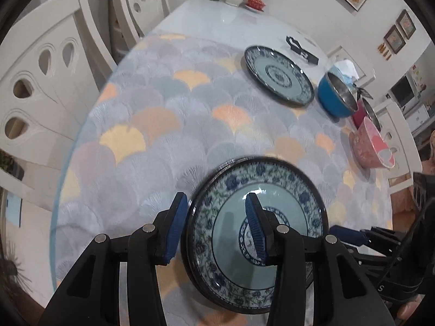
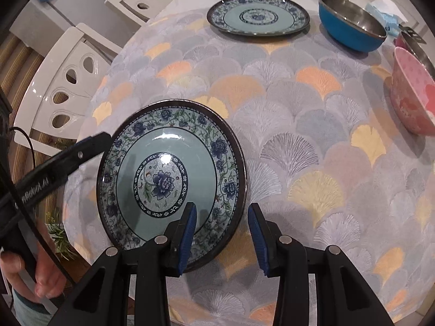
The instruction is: Organize plates and bowls
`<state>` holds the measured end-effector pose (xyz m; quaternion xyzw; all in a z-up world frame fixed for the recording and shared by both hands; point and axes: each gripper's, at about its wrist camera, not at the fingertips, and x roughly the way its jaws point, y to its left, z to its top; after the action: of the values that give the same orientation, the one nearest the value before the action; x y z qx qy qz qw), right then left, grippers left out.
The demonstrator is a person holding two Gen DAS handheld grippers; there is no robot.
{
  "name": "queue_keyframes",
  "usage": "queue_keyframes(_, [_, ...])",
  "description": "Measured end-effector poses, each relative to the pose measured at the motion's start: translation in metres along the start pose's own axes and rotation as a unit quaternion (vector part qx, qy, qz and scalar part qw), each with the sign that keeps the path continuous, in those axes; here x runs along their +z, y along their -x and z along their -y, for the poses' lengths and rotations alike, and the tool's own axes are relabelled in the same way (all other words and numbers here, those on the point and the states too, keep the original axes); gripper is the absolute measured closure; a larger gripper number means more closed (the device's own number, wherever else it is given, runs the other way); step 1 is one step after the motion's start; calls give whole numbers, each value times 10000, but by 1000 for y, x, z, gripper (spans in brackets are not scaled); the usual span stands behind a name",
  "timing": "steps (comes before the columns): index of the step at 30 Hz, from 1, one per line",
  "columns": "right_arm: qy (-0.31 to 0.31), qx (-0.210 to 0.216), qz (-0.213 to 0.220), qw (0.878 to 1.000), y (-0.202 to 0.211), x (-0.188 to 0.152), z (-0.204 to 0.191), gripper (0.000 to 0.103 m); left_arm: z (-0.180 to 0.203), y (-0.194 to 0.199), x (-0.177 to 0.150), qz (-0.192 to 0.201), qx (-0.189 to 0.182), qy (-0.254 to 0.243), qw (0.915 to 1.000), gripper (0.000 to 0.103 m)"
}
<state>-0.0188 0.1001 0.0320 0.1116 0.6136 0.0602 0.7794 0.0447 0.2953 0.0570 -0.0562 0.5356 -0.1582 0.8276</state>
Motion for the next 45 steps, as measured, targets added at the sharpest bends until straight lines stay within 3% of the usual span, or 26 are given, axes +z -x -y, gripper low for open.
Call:
queue_keyframes(8, [396,-4,-219,9990,-9,-5,-16,63,-7,1,7,-33,-25,95,9999,62])
queue_keyframes(13, [312,-137,-84,9994,8,6,-6,64,-4,12,17,101,-97,78,9999,62])
queue_keyframes(15, [227,-141,216,9994,31,22,0,64,-2,23,29,255,-198,74,9995,62])
queue_keyframes(18, [150,-269,1010,9944,81,52,6,63,8,51,57,705,-265,-78,9971,62])
queue_keyframes(22, [-79,-172,1978,9801,141,79,10,50,29,95,97,1380,-437,-397,9887,62])
queue_keyframes(26, [-344,-102,2538,9666,169,100,16,45,45,111,134,1628,-624,-623,9827,44])
queue_keyframes(31, [-970,112,2187,9709,144,124,45,44,57,83,171,1456,-673,-769,9840,44])
queue_keyframes(35, [-1488,112,1751,9732,104,138,73,44,65,35,200,1027,-764,-882,9878,44])
queue_keyframes(45, [-1743,-137,1124,9782,21,179,101,44,67,-100,238,-35,-743,-1003,9922,46])
